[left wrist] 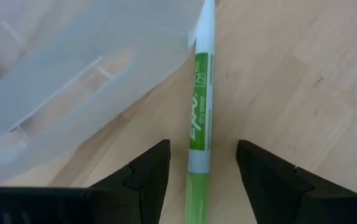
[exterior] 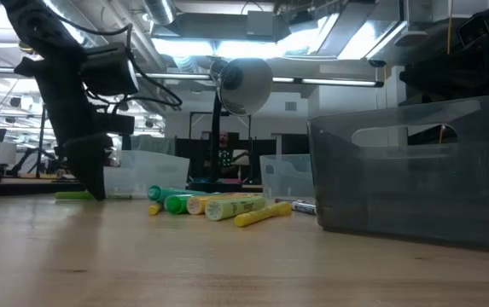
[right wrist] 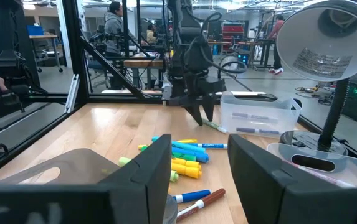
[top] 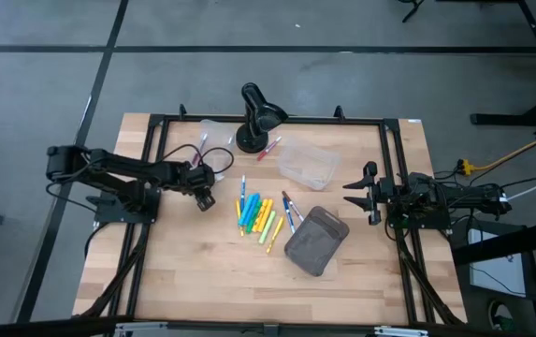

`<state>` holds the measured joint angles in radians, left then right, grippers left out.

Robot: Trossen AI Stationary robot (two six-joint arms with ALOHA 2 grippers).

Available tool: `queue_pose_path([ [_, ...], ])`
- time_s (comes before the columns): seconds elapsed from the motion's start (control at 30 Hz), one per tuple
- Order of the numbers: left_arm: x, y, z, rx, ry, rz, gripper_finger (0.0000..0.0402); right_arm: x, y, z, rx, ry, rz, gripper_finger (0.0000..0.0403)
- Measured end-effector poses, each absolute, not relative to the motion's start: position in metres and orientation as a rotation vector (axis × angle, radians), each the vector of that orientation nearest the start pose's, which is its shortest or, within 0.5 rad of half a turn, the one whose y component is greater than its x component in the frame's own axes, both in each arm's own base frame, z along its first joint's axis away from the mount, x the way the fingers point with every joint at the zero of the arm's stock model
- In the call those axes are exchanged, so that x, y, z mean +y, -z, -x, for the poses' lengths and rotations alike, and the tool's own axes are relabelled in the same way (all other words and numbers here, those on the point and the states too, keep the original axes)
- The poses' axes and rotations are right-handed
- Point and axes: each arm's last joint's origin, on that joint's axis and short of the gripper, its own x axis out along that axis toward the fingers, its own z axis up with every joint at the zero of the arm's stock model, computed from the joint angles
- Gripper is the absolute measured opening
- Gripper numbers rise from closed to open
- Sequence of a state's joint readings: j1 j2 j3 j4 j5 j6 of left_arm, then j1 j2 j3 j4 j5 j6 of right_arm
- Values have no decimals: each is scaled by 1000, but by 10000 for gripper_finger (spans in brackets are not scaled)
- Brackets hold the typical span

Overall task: Pick & Place Markers
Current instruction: Put the light green marker pen into the left transparent bin

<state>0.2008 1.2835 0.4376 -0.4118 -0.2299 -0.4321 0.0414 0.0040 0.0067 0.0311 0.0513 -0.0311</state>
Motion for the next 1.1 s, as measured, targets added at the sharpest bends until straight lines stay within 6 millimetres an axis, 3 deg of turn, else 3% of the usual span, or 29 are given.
queue_pose_path([
  [1.1,37,-122,-181,1127,-591,418,68,3,-168,-97,-34,11,30,157],
])
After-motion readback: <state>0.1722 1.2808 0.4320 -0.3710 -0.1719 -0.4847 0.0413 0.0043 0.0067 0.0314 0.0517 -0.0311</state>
